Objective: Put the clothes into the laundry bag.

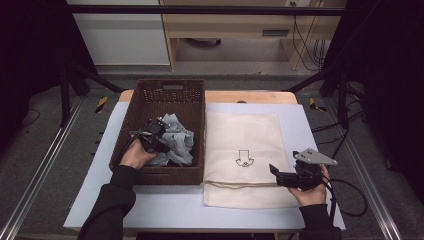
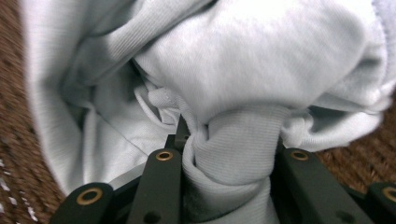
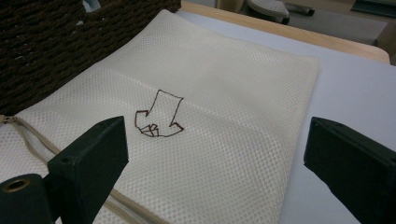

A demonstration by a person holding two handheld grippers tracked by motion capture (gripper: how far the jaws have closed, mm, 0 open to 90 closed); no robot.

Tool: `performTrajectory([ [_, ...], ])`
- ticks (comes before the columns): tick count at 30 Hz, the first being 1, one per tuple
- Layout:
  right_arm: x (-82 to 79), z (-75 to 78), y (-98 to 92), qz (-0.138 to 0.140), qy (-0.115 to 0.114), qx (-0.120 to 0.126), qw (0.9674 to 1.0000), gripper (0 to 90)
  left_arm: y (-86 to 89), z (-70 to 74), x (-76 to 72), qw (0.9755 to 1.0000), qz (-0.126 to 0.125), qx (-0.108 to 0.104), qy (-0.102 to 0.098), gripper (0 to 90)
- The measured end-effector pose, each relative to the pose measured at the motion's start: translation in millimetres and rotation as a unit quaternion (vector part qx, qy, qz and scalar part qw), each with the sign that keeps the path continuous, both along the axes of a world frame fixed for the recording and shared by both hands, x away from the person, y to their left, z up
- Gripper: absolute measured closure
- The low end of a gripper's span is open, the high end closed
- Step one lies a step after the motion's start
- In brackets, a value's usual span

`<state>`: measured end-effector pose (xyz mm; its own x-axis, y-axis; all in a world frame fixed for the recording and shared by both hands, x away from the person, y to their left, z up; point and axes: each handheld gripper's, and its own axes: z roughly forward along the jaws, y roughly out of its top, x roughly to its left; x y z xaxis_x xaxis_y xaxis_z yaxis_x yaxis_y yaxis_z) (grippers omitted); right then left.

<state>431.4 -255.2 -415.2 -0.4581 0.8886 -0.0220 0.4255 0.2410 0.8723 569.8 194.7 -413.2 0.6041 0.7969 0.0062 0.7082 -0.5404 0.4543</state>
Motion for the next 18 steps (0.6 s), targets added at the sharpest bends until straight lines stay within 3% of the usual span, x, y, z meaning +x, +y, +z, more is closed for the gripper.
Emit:
performTrajectory([
  [2,0.0,-0.1,-0.1,-0.001,0.000,0.000,1.0000,6.7,2.3,4.4,-2.3,0.9996,0.006,-0.010,-0.026,70.5],
  [3,-0.1,-0.1,-0.2,-0.001,0.001,0.000,1.0000,6.7,2.3,4.4,-2.3,0.9996,0.006,-0.010,-0.026,70.6],
  [4,-0.2,-0.1,-0.1,-0.001,0.001,0.000,1.0000,6.7,4.7,8.8,-5.3,0.9980,0.015,-0.024,-0.056,70.6],
  [7,-0.5,-0.1,-0.2,-0.002,0.002,0.001,1.0000,6.7,10.0,16.0,-10.0,0.9937,0.022,-0.053,-0.096,70.7],
  [11,-0.3,0.1,-0.9,-0.002,0.001,0.001,1.0000,6.8,16.1,23.1,-15.3,0.9872,0.030,-0.083,-0.133,70.7],
  [12,-0.3,0.1,-0.9,-0.002,0.001,0.001,1.0000,6.8,16.1,23.1,-15.3,0.9872,0.030,-0.083,-0.133,70.7],
  [13,-0.3,0.1,-1.1,-0.003,0.001,0.000,1.0000,6.8,18.5,26.2,-17.4,0.9836,0.035,-0.096,-0.149,70.8],
  [14,-0.4,0.2,-1.0,-0.003,0.002,0.001,1.0000,6.8,18.5,26.2,-17.4,0.9836,0.035,-0.096,-0.149,70.7],
  [15,-0.4,0.2,-1.1,-0.004,0.001,0.001,1.0000,6.8,21.8,29.2,-19.1,0.9796,0.042,-0.109,-0.163,70.7],
  [18,-0.3,0.4,-1.9,-0.003,-0.002,0.000,1.0000,6.8,26.3,35.3,-22.2,0.9723,0.053,-0.125,-0.190,70.7],
])
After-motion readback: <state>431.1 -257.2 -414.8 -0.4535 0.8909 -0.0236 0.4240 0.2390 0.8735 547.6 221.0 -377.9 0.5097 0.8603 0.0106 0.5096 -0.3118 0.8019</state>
